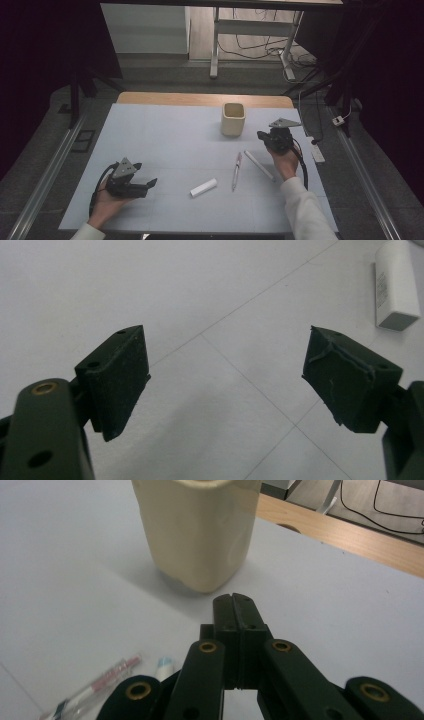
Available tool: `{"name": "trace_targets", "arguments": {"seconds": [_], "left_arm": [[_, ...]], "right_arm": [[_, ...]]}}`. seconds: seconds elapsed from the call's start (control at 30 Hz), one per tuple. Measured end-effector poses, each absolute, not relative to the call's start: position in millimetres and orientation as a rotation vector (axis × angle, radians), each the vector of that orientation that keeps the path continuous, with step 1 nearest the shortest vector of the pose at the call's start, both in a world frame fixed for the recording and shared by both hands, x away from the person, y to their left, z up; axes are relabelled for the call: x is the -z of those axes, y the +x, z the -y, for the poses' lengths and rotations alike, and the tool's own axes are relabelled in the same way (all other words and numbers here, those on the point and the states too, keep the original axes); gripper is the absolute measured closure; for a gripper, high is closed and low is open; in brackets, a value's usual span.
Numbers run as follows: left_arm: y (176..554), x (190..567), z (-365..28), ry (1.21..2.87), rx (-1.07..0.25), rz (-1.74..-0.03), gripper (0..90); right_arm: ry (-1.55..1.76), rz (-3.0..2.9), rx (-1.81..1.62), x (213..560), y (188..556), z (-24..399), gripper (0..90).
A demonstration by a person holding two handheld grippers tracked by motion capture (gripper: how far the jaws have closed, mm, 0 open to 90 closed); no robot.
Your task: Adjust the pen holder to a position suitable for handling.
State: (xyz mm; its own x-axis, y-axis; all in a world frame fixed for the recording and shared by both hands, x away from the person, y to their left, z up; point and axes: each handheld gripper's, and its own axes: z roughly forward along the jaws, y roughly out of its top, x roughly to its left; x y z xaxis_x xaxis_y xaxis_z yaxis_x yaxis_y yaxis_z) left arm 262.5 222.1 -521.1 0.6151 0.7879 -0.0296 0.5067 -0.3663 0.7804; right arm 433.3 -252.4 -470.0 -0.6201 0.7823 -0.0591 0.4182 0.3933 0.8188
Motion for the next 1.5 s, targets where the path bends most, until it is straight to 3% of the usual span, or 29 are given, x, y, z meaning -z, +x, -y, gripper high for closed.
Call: {"name": "trace_targets", "arguments": {"seconds": [1.5], "left_arm": [[266, 527, -225, 2.052, -0.416, -1.023, 18.3]], "right_arm": [[1.109, -2.242, -0.959, 492, 504, 206, 89.5]]}}
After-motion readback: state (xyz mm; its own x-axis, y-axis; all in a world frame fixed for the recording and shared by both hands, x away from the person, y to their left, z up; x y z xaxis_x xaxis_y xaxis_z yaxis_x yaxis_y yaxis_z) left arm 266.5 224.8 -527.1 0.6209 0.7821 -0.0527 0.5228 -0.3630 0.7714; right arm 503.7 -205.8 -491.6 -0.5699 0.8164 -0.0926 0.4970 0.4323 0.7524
